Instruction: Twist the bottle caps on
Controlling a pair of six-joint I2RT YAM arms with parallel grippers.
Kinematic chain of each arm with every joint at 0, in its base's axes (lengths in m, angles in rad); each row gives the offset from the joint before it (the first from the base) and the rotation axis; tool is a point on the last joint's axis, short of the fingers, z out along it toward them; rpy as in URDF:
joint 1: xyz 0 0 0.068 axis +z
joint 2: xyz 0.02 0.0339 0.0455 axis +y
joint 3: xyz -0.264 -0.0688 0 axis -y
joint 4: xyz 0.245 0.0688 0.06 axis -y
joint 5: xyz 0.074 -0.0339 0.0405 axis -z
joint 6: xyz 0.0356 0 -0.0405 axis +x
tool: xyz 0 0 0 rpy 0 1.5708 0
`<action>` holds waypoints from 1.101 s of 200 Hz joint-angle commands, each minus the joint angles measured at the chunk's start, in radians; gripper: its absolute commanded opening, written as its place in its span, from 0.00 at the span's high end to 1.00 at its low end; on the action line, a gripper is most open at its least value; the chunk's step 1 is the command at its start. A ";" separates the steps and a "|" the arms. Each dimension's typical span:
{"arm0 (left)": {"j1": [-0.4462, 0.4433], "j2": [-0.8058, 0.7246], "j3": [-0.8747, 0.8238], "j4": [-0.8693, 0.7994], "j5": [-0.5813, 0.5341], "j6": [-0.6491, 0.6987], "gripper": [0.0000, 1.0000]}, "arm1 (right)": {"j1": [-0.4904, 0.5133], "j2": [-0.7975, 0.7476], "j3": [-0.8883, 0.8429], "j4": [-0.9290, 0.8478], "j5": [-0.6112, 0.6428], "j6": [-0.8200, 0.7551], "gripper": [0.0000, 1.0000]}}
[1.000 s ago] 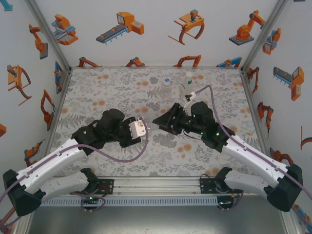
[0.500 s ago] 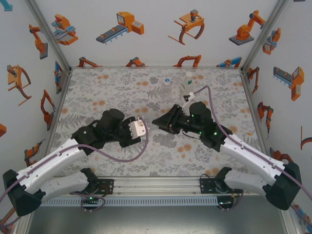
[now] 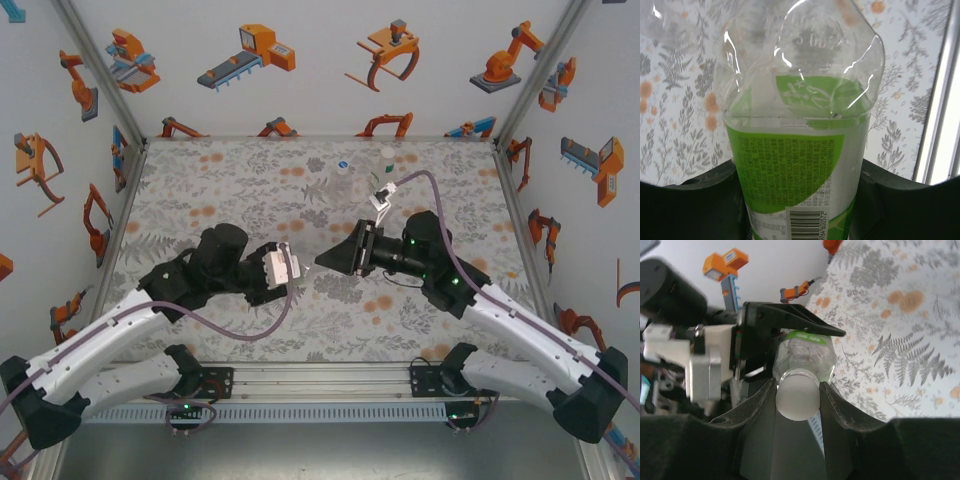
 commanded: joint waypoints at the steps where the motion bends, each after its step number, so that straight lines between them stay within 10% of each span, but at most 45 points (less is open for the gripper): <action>1: 0.007 -0.033 -0.017 0.005 0.126 0.018 1.00 | -0.003 -0.051 0.008 0.045 -0.131 -0.299 0.86; 125: 0.008 -0.044 -0.020 -0.005 0.289 0.040 1.00 | -0.002 -0.072 0.162 -0.333 -0.636 -1.384 0.98; 220: 0.008 -0.035 -0.016 -0.013 0.313 0.038 1.00 | -0.002 -0.055 0.173 -0.244 -0.561 -1.448 0.98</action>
